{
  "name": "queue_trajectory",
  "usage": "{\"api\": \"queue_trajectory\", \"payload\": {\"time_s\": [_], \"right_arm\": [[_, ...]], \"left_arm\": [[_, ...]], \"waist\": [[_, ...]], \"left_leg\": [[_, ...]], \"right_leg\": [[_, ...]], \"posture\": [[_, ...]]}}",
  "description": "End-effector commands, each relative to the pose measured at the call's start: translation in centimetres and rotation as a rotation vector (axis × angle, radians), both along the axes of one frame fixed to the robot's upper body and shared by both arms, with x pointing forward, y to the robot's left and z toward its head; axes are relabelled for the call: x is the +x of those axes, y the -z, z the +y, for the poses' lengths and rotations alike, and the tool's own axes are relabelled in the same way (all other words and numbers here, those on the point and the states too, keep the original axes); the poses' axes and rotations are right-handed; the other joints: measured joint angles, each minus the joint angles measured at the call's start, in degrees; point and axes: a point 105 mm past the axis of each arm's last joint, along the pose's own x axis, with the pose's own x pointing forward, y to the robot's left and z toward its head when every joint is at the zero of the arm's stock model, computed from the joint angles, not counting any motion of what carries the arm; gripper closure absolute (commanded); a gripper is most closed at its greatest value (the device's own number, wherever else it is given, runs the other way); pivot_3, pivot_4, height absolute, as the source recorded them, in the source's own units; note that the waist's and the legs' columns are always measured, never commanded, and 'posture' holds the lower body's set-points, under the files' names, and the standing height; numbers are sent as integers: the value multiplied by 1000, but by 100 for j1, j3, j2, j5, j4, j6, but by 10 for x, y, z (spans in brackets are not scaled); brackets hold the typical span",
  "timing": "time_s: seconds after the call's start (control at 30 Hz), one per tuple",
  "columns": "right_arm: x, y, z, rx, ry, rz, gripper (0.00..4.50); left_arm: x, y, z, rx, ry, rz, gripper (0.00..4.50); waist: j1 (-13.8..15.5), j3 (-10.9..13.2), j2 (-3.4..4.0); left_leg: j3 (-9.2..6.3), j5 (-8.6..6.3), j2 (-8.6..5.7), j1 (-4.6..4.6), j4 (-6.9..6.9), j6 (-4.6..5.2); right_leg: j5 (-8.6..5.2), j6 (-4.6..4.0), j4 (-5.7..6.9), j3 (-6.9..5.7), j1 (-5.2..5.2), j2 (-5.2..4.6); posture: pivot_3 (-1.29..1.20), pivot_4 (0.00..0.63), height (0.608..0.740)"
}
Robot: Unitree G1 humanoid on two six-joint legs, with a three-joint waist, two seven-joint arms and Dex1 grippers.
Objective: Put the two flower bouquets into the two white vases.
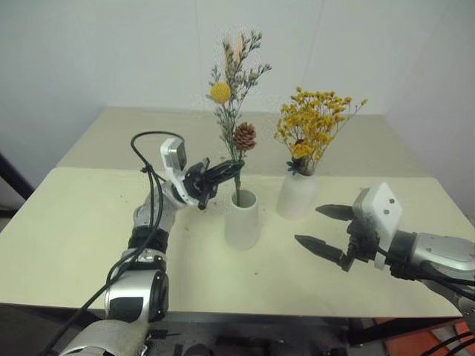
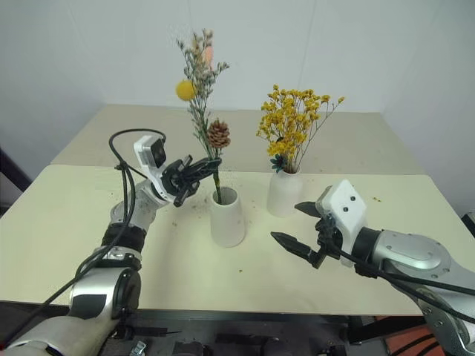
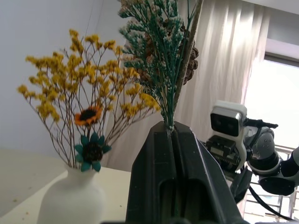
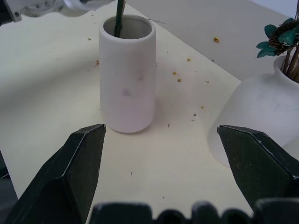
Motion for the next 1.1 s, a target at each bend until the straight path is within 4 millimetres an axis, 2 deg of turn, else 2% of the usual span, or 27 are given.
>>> {"api": "queue_trajectory", "payload": {"time_s": [0.03, 0.3, 0.4, 0.67, 0.8, 0.9, 1.1], "right_arm": [[-1, -9, -4, -4, 18, -62, 0], [2, -5, -10, 11, 76, -73, 0], [2, -3, -9, 15, 78, -72, 0], [4, -4, -11, 20, 86, -75, 0], [6, -1, -9, 21, 80, -66, 0], [7, -2, -9, 26, 77, -67, 0], [7, -2, -11, 15, 76, -62, 0]], "left_arm": [[-7, -14, -2, -10, 13, -85, 4482], [-7, -10, -7, 51, 10, -116, 4482], [-5, -10, -6, 60, 4, -114, 3813], [-5, -11, 5, 59, -14, -104, 1396], [-4, -6, 18, 81, -82, -79, 146], [1, -1, 25, 97, -153, -57, 13], [-7, -18, 58, 7, -260, -22, 13]], "waist": [[4, 0, 0], [5, 0, 0], [1, 0, 0], [2, 0, 0], [-20, 0, 1], [-13, 0, 1], [-19, 0, 1]], "left_leg": [[0, 0, 0, 1, 0, 0], [0, 0, 0, 3, 0, 0], [1, 0, 0, 3, 0, 0], [0, 0, 0, 2, 0, 0], [0, 0, 1, 4, 0, 0], [0, 0, 1, 6, 0, 0], [-1, 0, 4, 2, 0, 0]], "right_leg": [[0, 0, 0, 0, 1, 0], [0, 0, 0, 0, 3, 1], [0, 0, -1, 1, 3, 1], [0, 1, -1, 1, 3, 1], [0, 1, 0, 1, 3, 1], [0, 1, 1, 1, 4, 1], [0, 1, 1, 1, 0, 2]], "posture": [[0, 150, 740], [0, 150, 740], [0, 150, 740], [0, 150, 740], [0, 150, 740], [0, 150, 740], [0, 150, 740]]}}
